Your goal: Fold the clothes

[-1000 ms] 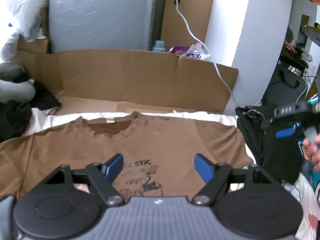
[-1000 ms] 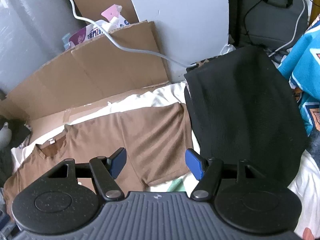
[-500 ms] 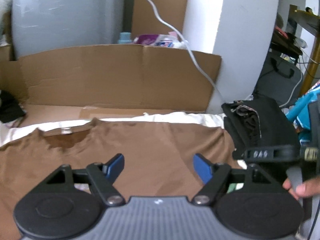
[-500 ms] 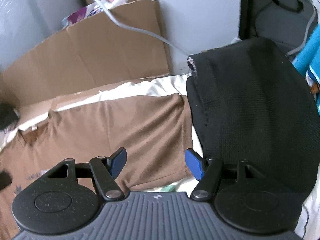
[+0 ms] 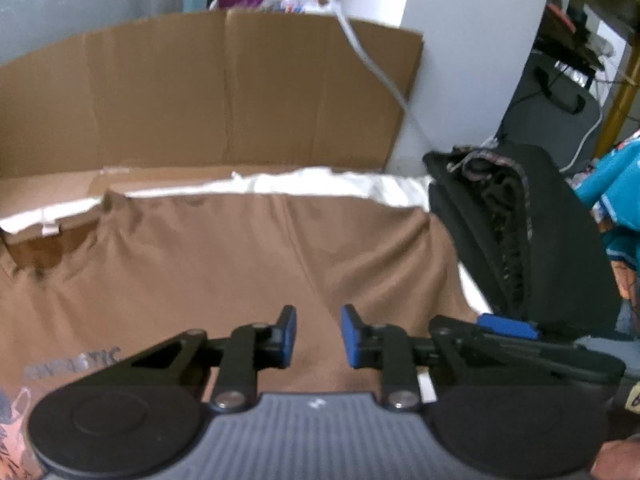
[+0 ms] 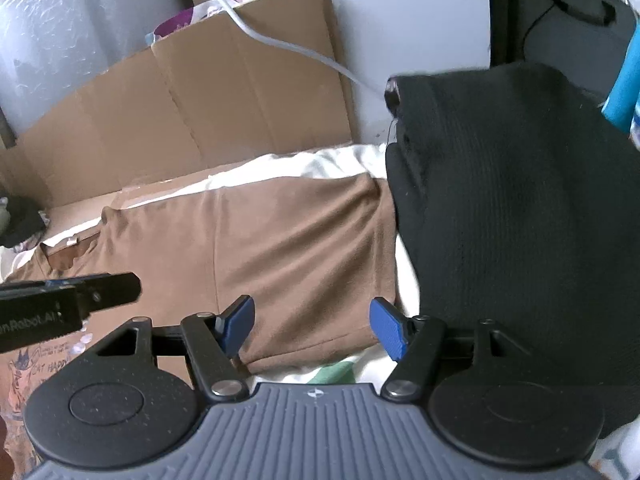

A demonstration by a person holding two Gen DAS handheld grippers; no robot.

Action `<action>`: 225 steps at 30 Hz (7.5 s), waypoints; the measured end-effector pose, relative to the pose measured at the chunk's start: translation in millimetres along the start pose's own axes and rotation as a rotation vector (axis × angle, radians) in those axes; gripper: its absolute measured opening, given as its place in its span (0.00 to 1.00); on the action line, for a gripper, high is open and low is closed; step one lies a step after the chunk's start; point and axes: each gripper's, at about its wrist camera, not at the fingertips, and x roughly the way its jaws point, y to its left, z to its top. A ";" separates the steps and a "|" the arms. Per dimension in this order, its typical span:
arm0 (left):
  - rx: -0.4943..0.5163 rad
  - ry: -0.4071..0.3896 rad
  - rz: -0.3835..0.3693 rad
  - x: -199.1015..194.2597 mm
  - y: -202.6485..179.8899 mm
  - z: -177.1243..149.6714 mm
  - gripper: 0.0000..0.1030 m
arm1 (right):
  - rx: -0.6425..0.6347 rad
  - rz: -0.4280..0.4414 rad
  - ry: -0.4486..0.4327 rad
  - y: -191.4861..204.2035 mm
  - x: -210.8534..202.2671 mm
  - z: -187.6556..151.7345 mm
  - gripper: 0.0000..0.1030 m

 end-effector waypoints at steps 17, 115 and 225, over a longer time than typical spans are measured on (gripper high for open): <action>-0.037 0.107 -0.010 48.8 4.5 -15.5 0.26 | 0.287 -0.045 0.135 -28.8 47.0 6.9 0.44; 0.116 0.097 -0.113 45.0 -16.8 -32.8 0.09 | 0.344 -0.158 0.035 -35.5 13.2 -5.9 0.04; -0.179 -0.012 -0.035 -37.6 111.8 -26.6 0.20 | 0.465 0.083 0.118 -9.9 52.6 18.6 0.01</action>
